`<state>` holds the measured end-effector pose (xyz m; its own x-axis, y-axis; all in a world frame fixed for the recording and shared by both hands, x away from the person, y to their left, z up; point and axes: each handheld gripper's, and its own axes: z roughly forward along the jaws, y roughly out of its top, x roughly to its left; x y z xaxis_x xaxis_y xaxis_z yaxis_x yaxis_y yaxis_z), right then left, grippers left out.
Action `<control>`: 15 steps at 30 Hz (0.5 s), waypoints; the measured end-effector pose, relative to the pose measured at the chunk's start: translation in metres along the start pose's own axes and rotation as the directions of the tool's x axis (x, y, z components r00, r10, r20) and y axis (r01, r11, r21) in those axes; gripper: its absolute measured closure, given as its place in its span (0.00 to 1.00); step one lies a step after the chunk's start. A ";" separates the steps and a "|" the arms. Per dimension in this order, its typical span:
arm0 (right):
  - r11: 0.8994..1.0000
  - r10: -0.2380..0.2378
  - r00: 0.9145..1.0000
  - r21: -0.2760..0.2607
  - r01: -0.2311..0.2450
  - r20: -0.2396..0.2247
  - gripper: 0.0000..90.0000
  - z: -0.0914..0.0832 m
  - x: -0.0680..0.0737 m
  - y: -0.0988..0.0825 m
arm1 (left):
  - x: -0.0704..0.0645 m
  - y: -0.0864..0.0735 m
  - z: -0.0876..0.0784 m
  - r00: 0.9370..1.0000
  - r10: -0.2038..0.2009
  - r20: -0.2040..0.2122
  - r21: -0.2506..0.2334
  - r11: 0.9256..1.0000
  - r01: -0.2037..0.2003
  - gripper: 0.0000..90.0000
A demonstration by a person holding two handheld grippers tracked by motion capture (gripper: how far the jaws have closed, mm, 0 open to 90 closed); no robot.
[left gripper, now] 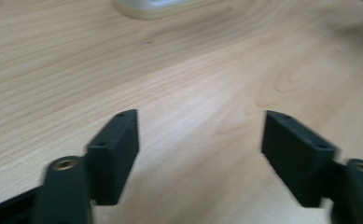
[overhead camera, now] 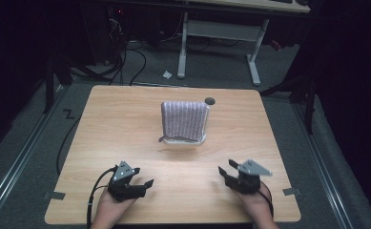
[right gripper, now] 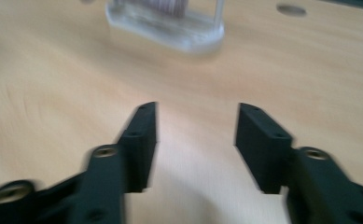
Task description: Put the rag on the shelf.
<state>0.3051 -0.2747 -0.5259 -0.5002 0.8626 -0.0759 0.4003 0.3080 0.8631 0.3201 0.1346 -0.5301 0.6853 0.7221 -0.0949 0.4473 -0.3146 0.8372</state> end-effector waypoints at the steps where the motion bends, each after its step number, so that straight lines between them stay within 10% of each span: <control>1: 0.998 -0.042 0.999 0.036 0.042 -0.006 0.54 -0.003 0.001 -0.001 | 0.001 -0.001 -0.003 1.000 -0.011 -0.003 -0.001 1.000 0.011 0.34; 3: 0.997 -0.073 0.997 0.032 0.072 0.026 0.57 -0.007 0.001 -0.003 | 0.004 -0.002 -0.001 0.999 -0.031 0.006 0.007 0.999 0.031 0.33; 7: 0.998 0.052 0.998 0.038 -0.053 0.027 0.54 -0.001 -0.017 -0.005 | 0.006 -0.001 0.010 1.000 -0.003 -0.002 0.045 0.999 0.003 0.32; 15: 0.998 0.032 0.999 0.056 -0.032 0.001 0.54 0.008 -0.017 -0.006 | 0.011 -0.003 0.009 1.000 -0.027 0.012 0.044 0.999 0.026 0.32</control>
<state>0.3173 -0.2886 -0.5337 -0.4868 0.8722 -0.0486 0.4582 0.3023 0.8359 0.3311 0.1382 -0.5385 0.6797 0.7230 -0.1236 0.4900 -0.3222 0.8100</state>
